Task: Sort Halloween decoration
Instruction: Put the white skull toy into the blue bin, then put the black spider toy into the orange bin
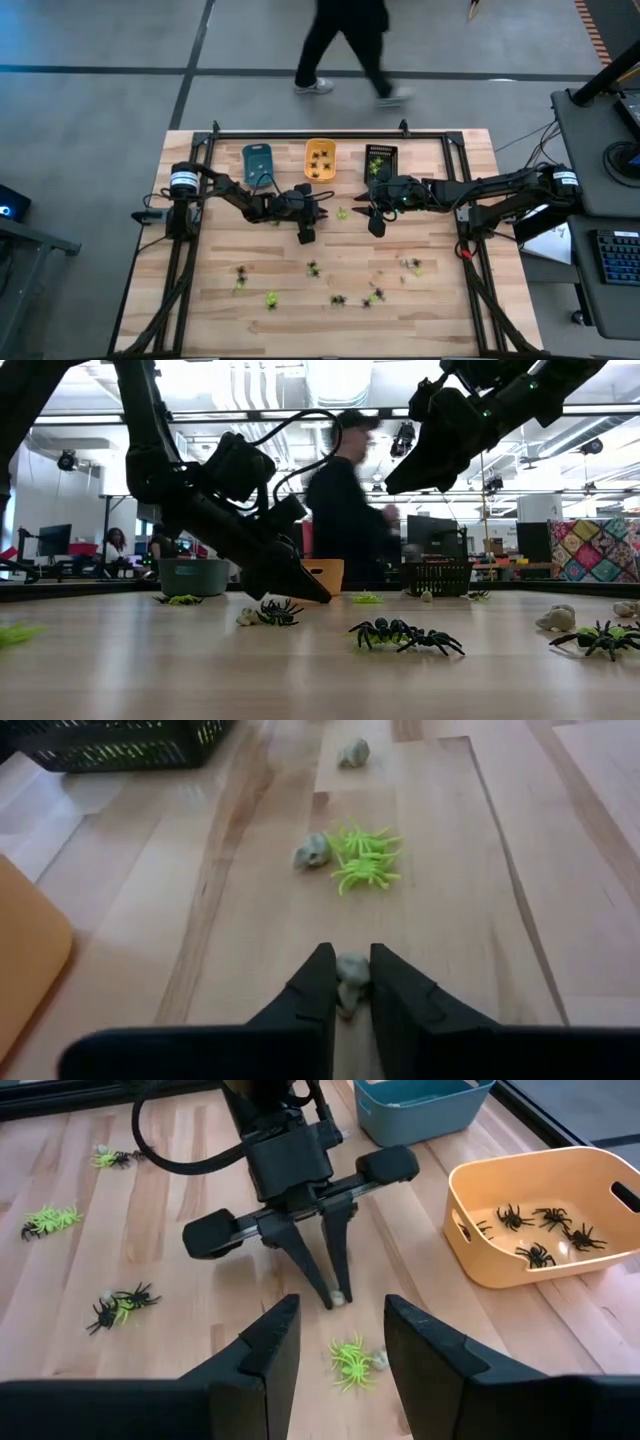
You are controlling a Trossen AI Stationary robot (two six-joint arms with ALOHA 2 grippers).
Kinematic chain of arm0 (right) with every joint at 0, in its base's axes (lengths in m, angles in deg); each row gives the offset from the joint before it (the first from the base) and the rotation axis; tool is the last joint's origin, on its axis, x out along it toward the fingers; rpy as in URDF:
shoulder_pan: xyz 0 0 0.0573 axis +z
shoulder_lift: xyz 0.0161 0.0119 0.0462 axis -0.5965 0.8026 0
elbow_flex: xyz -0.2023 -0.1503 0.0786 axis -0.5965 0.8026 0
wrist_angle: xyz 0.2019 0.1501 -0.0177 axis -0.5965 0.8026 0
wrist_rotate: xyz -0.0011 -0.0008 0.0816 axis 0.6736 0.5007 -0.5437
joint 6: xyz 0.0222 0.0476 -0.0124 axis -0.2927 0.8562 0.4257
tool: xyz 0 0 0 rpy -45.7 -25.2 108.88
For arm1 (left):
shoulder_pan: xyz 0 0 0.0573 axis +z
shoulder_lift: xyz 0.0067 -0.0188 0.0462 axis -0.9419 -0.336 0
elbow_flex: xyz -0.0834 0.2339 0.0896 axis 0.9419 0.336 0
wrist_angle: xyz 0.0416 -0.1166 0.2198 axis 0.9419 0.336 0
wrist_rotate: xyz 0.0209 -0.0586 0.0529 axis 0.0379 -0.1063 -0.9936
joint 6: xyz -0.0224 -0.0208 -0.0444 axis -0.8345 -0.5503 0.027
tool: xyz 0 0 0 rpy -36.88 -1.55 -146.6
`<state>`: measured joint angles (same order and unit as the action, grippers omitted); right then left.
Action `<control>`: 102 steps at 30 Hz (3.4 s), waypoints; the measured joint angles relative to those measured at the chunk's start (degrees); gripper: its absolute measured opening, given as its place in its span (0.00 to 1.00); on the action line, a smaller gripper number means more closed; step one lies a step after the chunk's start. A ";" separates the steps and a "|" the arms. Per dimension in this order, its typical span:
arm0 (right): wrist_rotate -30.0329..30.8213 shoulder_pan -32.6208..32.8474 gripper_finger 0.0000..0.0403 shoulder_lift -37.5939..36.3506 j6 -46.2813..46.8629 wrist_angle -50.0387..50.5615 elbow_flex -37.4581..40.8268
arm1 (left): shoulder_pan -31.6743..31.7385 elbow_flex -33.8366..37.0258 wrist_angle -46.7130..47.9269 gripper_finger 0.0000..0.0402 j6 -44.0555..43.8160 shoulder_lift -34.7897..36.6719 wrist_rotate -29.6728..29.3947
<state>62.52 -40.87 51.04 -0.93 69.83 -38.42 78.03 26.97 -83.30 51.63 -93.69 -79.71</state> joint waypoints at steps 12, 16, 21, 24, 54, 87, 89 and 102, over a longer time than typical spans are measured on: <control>0.01 0.00 0.33 0.00 0.10 -0.01 0.00 | 0.31 0.11 13.32 0.01 -1.46 13.58 -0.67; 0.01 0.00 0.33 0.00 0.17 0.00 0.00 | 2.09 0.11 24.39 0.01 -1.05 24.04 -0.47; 0.01 0.00 0.33 0.00 0.37 0.00 0.00 | 8.25 0.11 39.89 0.01 0.33 35.41 -0.48; 0.01 0.00 0.33 0.00 0.65 -0.02 0.00 | 13.85 0.11 47.71 0.01 1.09 39.70 -0.55; 0.05 0.00 0.33 0.00 1.66 -0.04 0.00 | 36.76 -3.65 58.03 0.19 -7.56 27.05 -10.02; -0.49 -0.66 0.33 0.00 32.63 22.40 -8.56 | 13.83 -3.65 55.28 0.32 -8.16 43.50 -10.85; -0.49 -0.66 0.33 0.00 35.49 27.59 -9.21 | 10.95 -3.65 53.16 0.32 -7.61 44.21 -10.85; 3.15 -0.66 0.33 0.00 50.62 53.31 -11.30 | 5.25 -3.65 48.01 0.32 -4.65 44.15 -10.91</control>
<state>65.67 -41.53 51.04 49.69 123.14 -49.73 83.27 23.31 -35.29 46.98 -49.54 -90.63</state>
